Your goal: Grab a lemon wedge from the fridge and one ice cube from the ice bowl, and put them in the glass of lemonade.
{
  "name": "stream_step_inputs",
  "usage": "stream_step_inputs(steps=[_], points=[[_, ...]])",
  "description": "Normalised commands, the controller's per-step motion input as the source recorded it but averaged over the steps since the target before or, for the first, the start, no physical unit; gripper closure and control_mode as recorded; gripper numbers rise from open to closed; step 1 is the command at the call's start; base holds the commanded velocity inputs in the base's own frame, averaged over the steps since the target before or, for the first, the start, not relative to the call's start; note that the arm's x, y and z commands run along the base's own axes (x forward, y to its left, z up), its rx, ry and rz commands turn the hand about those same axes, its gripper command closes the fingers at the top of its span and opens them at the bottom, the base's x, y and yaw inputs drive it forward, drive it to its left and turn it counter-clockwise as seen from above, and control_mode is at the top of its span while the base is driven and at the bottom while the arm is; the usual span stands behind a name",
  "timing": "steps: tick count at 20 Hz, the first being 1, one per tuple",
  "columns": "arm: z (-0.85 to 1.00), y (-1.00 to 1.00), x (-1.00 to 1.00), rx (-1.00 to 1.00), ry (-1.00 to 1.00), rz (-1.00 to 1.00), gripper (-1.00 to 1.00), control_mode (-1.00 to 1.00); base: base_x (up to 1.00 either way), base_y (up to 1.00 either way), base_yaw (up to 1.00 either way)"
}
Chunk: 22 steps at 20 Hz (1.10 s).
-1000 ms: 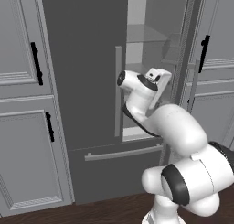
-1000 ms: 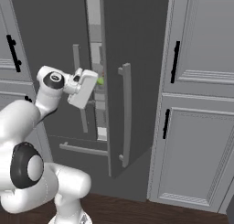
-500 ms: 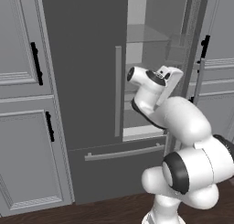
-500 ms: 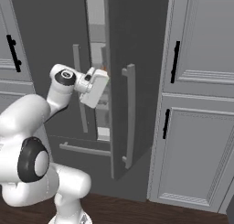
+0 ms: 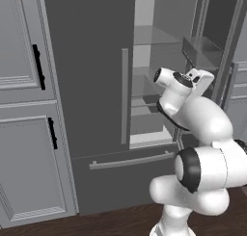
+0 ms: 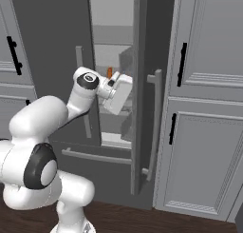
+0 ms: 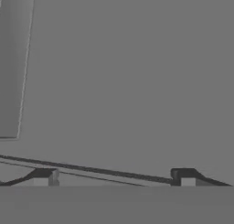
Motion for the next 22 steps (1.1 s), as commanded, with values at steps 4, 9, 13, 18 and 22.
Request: stream_step_inputs(steps=[4,9,13,18,22], points=[[-0.03,-1.00,-0.15,0.01,-0.01,-0.16,-1.00,-1.00,0.00,0.00,0.00],[-0.07,-0.90,-0.05,0.05,-0.02,-0.11,-1.00,-1.00,0.00,0.00,0.00],[0.04,-0.10,-0.29,0.06,-0.15,0.00,-1.00,-1.00,0.00,0.00,0.00],[0.60,0.40,-0.73,0.03,-0.24,0.05,-1.00,-1.00,0.00,0.00,0.00],[0.74,0.48,-0.81,0.02,-0.28,0.02,-1.00,-1.00,0.00,0.00,0.00]])
